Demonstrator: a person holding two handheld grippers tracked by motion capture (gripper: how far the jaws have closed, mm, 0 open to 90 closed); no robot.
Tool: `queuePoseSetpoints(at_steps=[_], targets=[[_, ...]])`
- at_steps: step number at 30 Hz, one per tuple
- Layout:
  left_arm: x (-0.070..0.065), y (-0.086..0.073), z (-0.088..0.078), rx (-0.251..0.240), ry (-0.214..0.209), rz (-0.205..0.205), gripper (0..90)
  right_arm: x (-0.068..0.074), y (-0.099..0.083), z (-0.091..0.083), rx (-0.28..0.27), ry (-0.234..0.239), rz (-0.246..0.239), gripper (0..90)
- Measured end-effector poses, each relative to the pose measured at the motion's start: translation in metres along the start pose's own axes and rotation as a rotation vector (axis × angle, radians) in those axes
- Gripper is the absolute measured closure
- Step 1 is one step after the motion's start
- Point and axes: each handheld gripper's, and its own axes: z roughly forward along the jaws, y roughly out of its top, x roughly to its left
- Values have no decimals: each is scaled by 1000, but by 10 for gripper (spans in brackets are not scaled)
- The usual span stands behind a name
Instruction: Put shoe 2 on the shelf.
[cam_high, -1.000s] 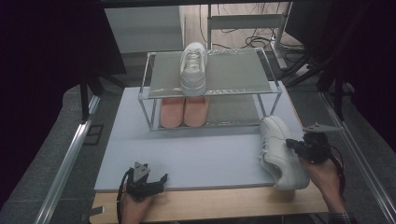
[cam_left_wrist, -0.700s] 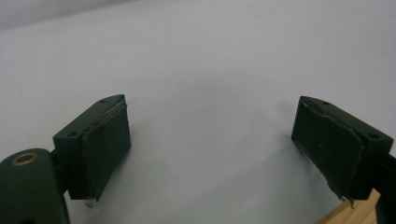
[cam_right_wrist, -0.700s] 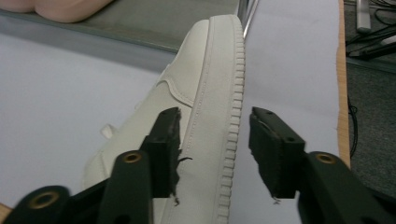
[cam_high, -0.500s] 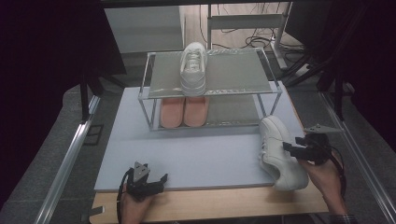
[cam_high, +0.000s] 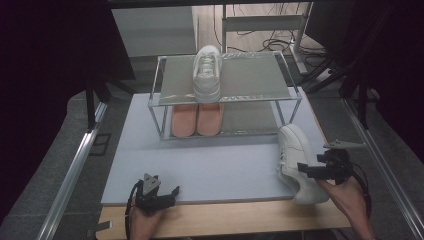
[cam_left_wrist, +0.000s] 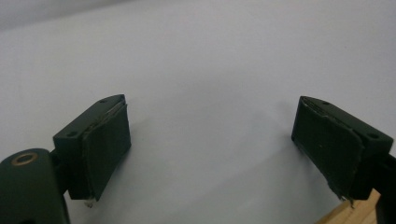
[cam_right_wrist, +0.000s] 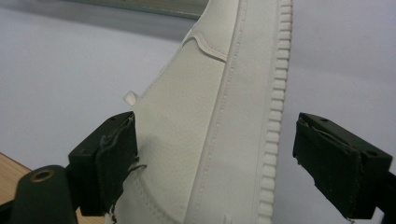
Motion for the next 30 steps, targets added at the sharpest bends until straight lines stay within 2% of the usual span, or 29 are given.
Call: queuePoseSetpoints(at_steps=[2, 3, 9, 14, 19, 23, 27, 30], targets=[[0, 0, 0, -1, 0, 0, 115, 0, -2, -2, -7, 0, 2, 138], [0, 0, 0, 0, 0, 0, 115, 2, -4, -5, 7, 0, -20, 97], [0, 0, 0, 0, 0, 0, 115, 12, -18, -1, 72, 4, -49, 30], [0, 0, 0, 0, 0, 0, 116, 15, -25, 4, 94, -10, -62, 41], [0, 0, 0, 0, 0, 0, 116, 18, -25, 2, 93, -53, -56, 124], [0, 0, 0, 0, 0, 0, 116, 19, -25, 0, 101, -50, -57, 135], [0, 0, 0, 0, 0, 0, 116, 28, -31, -6, 116, -14, -73, 134], [0, 0, 0, 0, 0, 1, 115, 32, -33, -7, 121, -7, -81, 122]])
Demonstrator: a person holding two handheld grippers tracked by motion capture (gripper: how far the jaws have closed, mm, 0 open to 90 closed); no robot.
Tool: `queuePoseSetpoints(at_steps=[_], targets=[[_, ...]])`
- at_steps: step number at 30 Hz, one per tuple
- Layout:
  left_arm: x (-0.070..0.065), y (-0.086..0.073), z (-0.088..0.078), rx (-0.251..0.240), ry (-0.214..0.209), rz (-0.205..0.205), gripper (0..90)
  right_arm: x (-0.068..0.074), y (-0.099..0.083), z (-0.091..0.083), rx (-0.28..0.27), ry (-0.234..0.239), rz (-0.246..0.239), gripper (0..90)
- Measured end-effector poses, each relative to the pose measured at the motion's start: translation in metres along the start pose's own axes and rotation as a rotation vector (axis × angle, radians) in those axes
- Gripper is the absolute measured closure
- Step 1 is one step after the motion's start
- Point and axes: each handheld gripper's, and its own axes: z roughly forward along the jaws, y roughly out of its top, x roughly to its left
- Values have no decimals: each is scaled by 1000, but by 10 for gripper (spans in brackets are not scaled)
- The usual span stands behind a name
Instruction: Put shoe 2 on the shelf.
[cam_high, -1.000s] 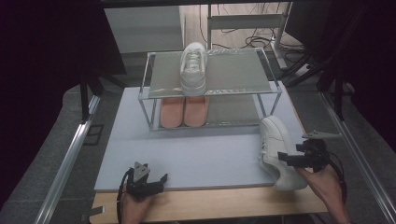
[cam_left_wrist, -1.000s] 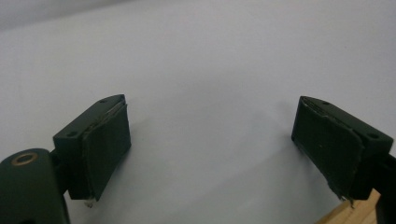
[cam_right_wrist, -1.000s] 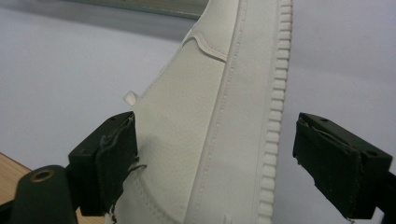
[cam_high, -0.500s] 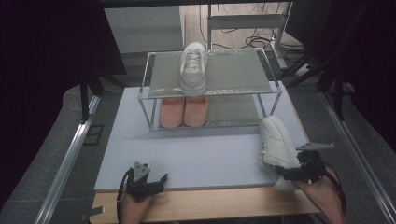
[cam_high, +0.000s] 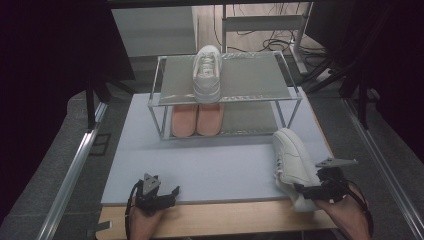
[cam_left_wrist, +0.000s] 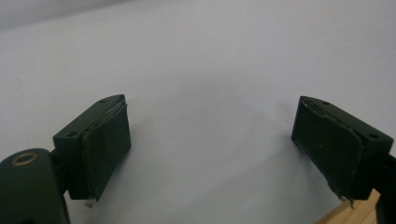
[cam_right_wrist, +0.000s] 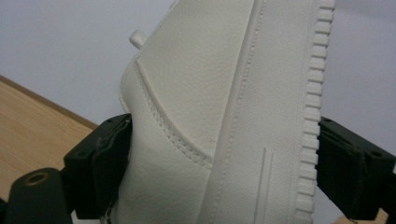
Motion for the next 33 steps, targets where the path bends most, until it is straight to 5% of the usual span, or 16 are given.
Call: queuePoseSetpoints(at_steps=[7, 12, 20, 24, 33], targets=[[0, 0, 0, 0, 0, 0, 115, -5, 3, -2, 24, 51, 36, 88], [0, 0, 0, 0, 0, 0, 116, -5, 10, -20, -43, 30, 18, 175], [0, 0, 0, 0, 0, 0, 116, 1, 17, -36, -111, 0, -69, 640], [0, 0, 0, 0, 0, -1, 115, 4, 17, -33, -93, 14, -81, 837], [0, 0, 0, 0, 0, 0, 116, -3, 12, -31, -89, -17, -57, 897]])
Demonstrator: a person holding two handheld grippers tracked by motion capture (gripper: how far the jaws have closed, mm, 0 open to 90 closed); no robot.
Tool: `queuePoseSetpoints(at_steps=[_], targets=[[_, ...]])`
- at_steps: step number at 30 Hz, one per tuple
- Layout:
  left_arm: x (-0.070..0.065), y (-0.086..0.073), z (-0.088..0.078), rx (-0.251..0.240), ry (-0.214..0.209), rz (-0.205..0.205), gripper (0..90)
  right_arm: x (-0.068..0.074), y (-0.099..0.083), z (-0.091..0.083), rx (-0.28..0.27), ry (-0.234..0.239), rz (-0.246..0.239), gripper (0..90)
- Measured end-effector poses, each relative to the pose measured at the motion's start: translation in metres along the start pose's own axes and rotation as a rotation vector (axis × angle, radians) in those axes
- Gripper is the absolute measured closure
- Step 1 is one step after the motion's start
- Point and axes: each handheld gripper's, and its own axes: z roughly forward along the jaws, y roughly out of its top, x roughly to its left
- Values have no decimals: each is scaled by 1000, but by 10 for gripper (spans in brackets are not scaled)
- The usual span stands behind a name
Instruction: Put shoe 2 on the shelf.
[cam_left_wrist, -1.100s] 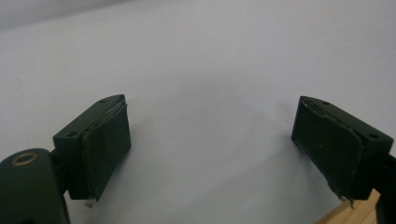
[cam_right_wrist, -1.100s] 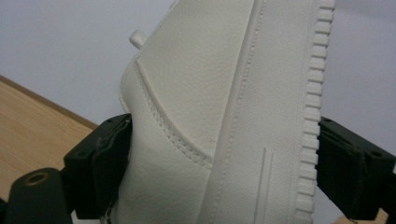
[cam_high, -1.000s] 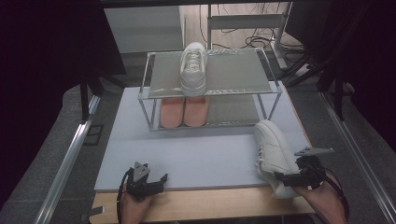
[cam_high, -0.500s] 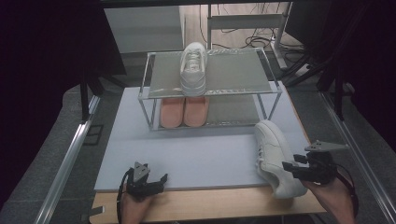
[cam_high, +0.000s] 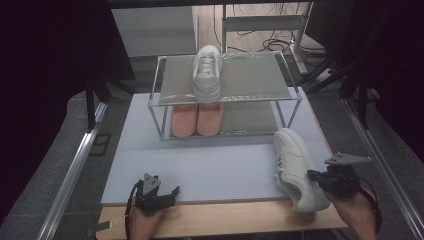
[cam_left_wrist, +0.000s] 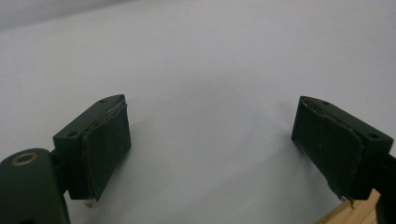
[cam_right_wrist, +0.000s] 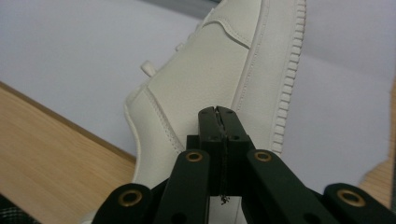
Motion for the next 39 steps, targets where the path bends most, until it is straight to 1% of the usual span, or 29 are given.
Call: queuePoseSetpoints(at_steps=[2, 5, 8, 11, 12, 13, 14, 15, 21, 26, 28, 30, 32, 33, 34, 39], targets=[[0, 0, 0, 0, 0, 0, 116, -3, -1, -2, -5, -13, 6, 897], [0, 0, 0, 0, 0, 0, 115, -10, -2, -4, -12, -18, 21, 897], [0, 0, 0, 0, 0, 0, 116, -15, -3, -6, -20, -50, 25, 896], [0, 0, 0, 0, 0, 0, 115, -24, -6, -8, -29, -67, 44, 897], [0, 0, 0, 0, 0, 0, 116, -24, -6, -8, -29, -67, 44, 897], [0, 0, 0, 0, 0, 0, 116, -30, -7, -8, -29, -86, 53, 897], [0, 0, 0, 0, 0, 0, 115, -30, -7, -8, -29, -86, 53, 897], [0, 0, 0, 0, 0, 0, 115, -38, -9, -8, -28, -98, 72, 896], [0, 0, 0, 1, 0, 0, 115, -56, -14, -4, -12, -129, 109, 897], [0, 0, 0, -1, 0, 0, 114, -70, -20, 2, 10, -156, 143, 897], [0, 0, 0, 1, 1, 0, 114, -77, -24, 6, 20, -159, 159, 897], [0, 0, 0, 1, 1, 0, 115, -83, -29, 10, 35, -152, 176, 896], [0, 0, 0, -1, 0, -1, 114, -90, -36, 17, 64, -141, 192, 895], [0, 0, 0, -1, 0, -1, 114, -93, -39, 19, 60, -120, 208, 894], [0, 0, 0, -1, 0, -1, 114, -96, -40, 22, 53, -89, 235, 894], [0, 0, 0, -1, 0, 0, 114, -100, -34, 31, 52, -117, 219, 892]])
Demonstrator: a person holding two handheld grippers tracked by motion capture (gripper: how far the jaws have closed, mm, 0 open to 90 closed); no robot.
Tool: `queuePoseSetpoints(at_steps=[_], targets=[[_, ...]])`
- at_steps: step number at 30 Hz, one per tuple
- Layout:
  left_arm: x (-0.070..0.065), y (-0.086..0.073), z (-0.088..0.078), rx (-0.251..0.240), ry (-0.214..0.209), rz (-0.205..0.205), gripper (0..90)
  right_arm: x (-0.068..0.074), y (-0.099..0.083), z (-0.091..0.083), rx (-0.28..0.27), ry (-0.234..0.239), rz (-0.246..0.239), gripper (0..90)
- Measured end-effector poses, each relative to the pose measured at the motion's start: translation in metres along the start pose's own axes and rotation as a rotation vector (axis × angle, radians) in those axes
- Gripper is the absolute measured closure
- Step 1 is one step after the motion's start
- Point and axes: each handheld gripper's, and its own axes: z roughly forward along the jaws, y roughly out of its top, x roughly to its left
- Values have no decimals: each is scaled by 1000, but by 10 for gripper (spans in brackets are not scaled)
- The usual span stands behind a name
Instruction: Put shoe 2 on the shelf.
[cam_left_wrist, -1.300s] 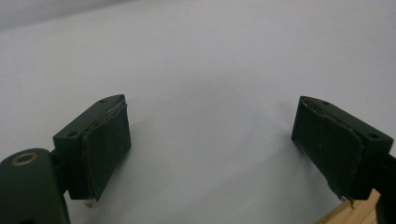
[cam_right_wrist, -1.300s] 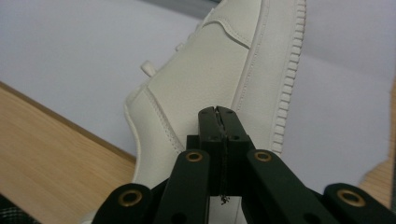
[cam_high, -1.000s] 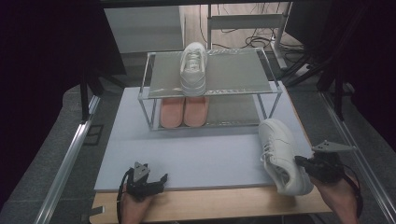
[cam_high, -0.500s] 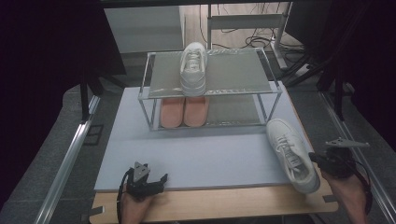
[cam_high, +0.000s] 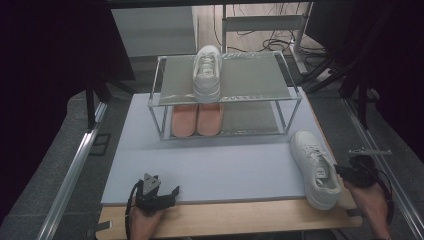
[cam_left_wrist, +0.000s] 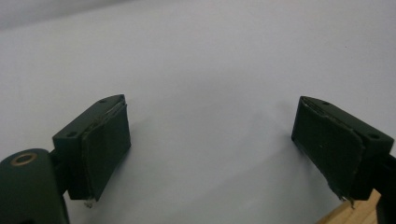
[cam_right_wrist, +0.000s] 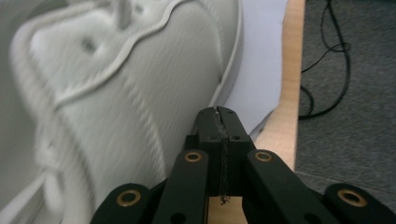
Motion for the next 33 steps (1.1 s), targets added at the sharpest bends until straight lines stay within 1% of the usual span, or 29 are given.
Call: queuePoseSetpoints(at_steps=[2, 8, 14, 15, 26, 28, 31, 33], targets=[[0, 0, 0, 0, 0, 0, 113, -1, 5, 1, -8, 2, 4, 893], [0, 0, 0, 0, 0, 0, 114, 3, 15, 5, -1, -11, -17, 896], [0, 0, 0, 0, -1, 0, 113, 7, 16, 8, -5, 14, -15, 896], [0, 0, 0, 0, -1, 0, 114, 11, 17, 9, -2, 22, -18, 896], [0, 0, 0, 0, -1, -1, 113, 34, 25, 20, 1, 74, -60, 896], [0, 0, 0, 0, -1, 0, 113, 36, 27, 22, 2, 71, -68, 896], [0, 0, 0, 2, 0, 0, 114, 37, 30, 27, 8, 61, -65, 896], [0, 0, 0, 0, -1, 0, 114, 37, 32, 29, 7, 65, -64, 896]])
